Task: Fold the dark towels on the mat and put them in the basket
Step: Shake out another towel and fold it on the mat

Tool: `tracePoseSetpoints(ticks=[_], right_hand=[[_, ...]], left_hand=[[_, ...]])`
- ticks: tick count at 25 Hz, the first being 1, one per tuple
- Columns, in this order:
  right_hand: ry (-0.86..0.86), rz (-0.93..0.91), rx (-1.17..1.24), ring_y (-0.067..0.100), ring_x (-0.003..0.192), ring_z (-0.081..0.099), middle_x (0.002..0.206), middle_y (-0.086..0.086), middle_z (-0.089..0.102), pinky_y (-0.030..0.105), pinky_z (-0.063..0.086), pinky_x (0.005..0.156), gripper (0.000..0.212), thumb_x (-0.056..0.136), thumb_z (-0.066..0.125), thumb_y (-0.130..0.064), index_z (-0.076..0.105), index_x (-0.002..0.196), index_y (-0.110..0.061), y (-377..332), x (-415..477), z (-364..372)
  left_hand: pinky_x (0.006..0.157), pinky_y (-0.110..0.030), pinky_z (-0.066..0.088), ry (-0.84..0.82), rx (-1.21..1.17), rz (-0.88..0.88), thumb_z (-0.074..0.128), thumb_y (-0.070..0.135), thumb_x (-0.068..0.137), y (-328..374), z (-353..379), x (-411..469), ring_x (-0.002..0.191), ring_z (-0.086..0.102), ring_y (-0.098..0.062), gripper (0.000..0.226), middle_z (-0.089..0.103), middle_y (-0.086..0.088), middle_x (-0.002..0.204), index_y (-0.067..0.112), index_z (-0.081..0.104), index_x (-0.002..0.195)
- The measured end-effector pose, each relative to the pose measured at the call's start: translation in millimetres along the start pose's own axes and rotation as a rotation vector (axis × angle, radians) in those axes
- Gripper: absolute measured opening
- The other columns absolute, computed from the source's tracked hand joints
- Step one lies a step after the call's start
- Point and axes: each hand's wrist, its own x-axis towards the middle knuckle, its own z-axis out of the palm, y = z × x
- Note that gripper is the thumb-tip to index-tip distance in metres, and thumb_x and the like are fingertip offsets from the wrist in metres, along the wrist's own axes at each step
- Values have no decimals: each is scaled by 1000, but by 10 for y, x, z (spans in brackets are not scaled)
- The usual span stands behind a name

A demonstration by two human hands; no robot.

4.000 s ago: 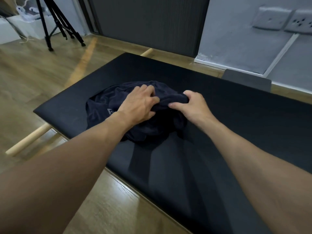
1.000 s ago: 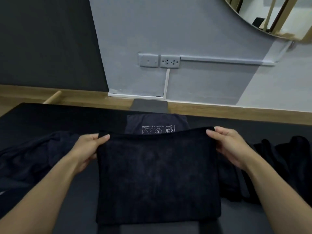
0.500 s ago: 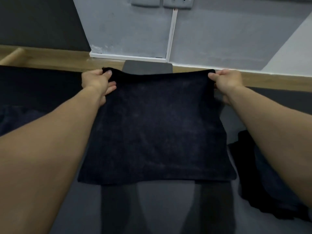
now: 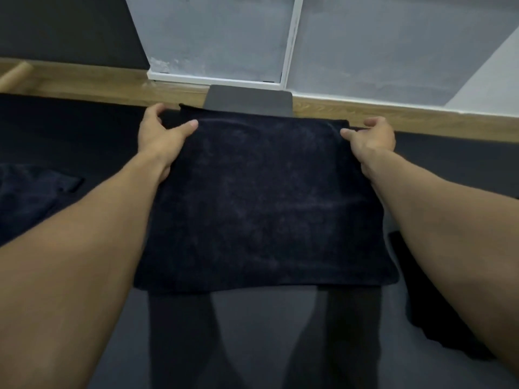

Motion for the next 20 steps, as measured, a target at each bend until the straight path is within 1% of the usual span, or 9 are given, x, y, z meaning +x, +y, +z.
tracePoseSetpoints(ticks=[3,5,7,9,10,13,15,17,20], right_hand=[[11,-237,-76,16,124,49,137,0,50,38,35,110,50,90,68,-21,48,136,-21,-73,-563,-157],[-34,-555,-91,13,118,53,127,-3,57,40,38,108,33,90,65,-22,59,122,-25,58,-1209,-313],[-297,-757,-265,13,112,58,118,-7,63,38,42,102,29,86,67,-40,65,113,-29,341,-1792,-564],[-555,-755,-685,10,130,45,138,-14,51,36,32,109,51,83,61,-62,58,127,-38,597,-2068,-849],[-583,-748,-827,8,136,36,147,-16,42,35,26,112,58,84,58,-65,52,135,-40,686,-2086,-941],[-490,-817,-917,12,136,38,150,-14,39,34,30,108,52,94,53,-52,45,143,-35,765,-2102,-1027],[-365,-879,-961,21,115,55,131,-4,57,37,43,92,39,94,57,-25,57,133,-25,792,-2143,-1021],[-250,-879,-1000,27,90,61,101,3,66,42,49,77,27,90,60,-12,68,115,-17,769,-2150,-1099],[-53,-888,-1038,31,77,59,81,5,63,41,48,63,12,86,64,-14,73,94,-16,462,-2130,-1352]], left_hand=[[115,-35,35,-140,194,151,76,24,85,-121,-144,-409,142,36,-21,84,31,-9,156,19,27,154],[119,-36,25,-148,440,464,70,39,89,-257,-288,-905,146,28,-24,74,26,-13,159,15,37,150],[113,-37,33,-282,570,739,60,59,87,-398,-559,-1411,138,40,-21,67,42,-9,150,16,54,138],[104,-39,46,-370,746,953,44,73,87,-515,-822,-1787,125,56,-23,72,57,-6,138,17,64,128],[100,-40,49,-375,840,1036,36,71,91,-598,-922,-1887,119,61,-24,71,62,-6,132,16,67,123],[88,-38,56,-337,966,1177,34,43,102,-662,-1037,-1946,103,70,-23,52,72,-5,115,12,75,108],[70,-37,59,-316,1023,1232,54,22,93,-595,-1058,-1927,79,70,-25,23,74,-4,92,13,75,95],[59,-36,52,-271,1081,1221,73,13,82,-403,-1115,-1913,65,60,-23,2,67,-1,73,14,72,84],[50,-34,46,-190,1048,1117,78,9,79,-111,-1269,-1990,56,58,-24,10,64,-1,71,12,72,87]])
